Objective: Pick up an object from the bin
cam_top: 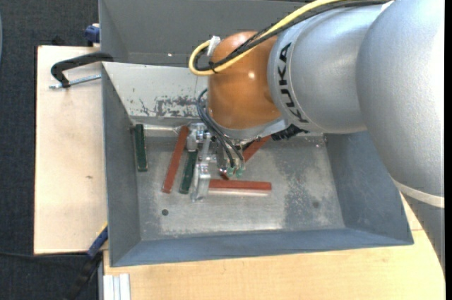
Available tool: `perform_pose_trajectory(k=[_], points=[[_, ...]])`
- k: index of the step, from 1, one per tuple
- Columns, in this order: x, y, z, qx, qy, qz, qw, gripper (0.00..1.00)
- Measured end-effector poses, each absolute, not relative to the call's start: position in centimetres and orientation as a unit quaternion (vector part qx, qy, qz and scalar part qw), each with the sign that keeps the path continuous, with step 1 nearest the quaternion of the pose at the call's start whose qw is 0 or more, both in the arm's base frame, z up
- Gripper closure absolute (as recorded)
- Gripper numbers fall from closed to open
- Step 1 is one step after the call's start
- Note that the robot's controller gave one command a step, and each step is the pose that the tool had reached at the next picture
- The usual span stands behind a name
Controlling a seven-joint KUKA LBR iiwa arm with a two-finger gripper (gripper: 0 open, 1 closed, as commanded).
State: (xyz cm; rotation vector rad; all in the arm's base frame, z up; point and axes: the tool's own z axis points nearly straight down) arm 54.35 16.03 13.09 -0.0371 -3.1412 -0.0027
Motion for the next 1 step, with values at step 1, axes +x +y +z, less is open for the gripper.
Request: perform_pose_trajectory(k=[1], points=[[54.41,15.99,13.14,-0.012,-1.0,-0.001,-0.001,0.0]])
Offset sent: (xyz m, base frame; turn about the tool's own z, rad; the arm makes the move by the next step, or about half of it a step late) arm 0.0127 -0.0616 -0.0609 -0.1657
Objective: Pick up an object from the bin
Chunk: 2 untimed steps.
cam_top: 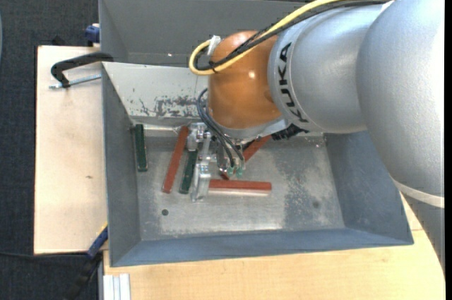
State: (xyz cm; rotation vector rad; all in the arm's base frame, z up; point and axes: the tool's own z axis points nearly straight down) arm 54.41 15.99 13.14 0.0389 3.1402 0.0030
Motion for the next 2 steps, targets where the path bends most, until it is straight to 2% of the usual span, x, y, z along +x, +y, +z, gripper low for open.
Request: perform_pose_trajectory(k=[1,2], points=[[54.9,14.6,11.6,-0.018,1.0,0.002,0.003,0.0],[54.4,11.9,8.7,-0.024,1.0,-0.001,-0.001,0.0]])
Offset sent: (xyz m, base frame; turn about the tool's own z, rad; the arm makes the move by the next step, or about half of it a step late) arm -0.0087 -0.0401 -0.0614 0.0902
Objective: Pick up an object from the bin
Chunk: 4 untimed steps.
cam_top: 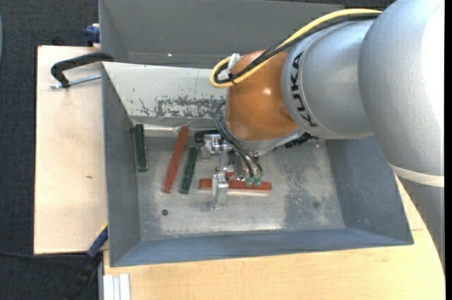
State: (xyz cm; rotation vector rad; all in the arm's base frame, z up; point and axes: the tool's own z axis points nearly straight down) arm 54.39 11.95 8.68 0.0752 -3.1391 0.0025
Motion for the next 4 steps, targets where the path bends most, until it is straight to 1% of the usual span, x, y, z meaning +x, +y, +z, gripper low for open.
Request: perform_pose_trajectory(k=[1,2,3,4], points=[[55.8,14.2,7.9,-0.121,-0.993,-0.001,-0.002,0.0],[56.2,12.9,7.6,-0.177,-0.984,-0.002,0.0,0.0],[56.2,11.0,7.4,-0.069,-0.998,0.0,0.0,0.0],[56.3,7.8,7.2,-0.114,-0.994,-0.001,0.0,0.0]])
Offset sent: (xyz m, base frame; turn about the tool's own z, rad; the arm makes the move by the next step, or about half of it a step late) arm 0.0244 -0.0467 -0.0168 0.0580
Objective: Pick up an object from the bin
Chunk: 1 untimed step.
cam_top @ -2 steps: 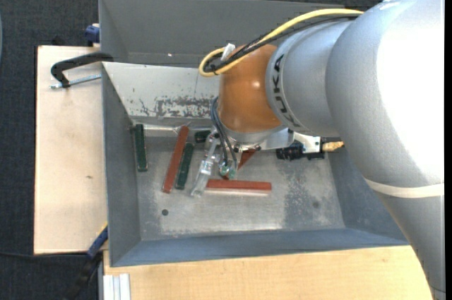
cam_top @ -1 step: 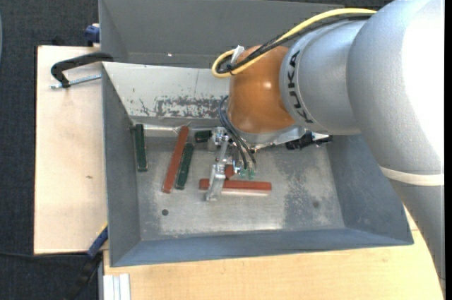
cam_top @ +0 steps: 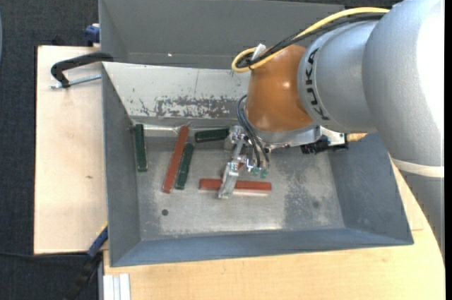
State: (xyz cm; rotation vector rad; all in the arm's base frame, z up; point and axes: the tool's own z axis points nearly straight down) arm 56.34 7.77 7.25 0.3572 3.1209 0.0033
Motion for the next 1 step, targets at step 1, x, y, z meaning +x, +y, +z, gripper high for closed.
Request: perform_pose_trajectory(k=[1], points=[[56.19,6.87,7.22,0.147,0.989,0.001,0.001,0.0]])
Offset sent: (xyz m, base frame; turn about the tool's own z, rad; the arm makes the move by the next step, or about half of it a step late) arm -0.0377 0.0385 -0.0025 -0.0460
